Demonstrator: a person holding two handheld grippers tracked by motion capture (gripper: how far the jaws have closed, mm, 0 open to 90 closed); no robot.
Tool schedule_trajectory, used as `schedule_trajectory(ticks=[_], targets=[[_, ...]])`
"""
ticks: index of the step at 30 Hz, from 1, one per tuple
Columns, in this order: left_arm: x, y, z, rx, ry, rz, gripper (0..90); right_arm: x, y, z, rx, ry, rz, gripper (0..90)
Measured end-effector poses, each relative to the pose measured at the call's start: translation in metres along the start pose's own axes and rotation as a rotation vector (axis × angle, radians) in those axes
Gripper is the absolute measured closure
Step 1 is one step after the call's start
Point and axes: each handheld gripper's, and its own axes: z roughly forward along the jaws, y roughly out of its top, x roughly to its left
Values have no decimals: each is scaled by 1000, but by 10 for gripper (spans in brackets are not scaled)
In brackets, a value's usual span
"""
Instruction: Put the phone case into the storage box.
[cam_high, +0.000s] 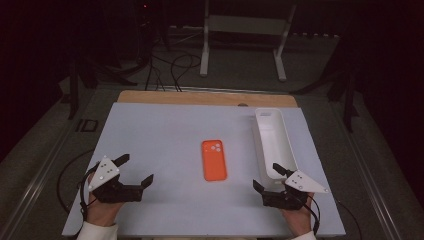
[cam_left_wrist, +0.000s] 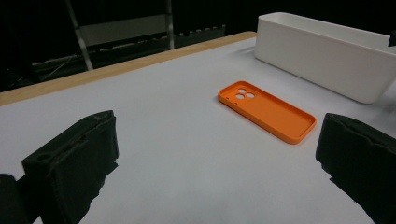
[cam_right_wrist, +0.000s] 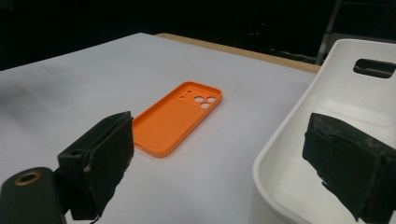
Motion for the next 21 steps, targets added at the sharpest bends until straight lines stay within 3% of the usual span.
schedule_trajectory(ticks=[21], targets=[[-9,15,30,29,-26,23,0,0,0,3,7,4,-5,90]])
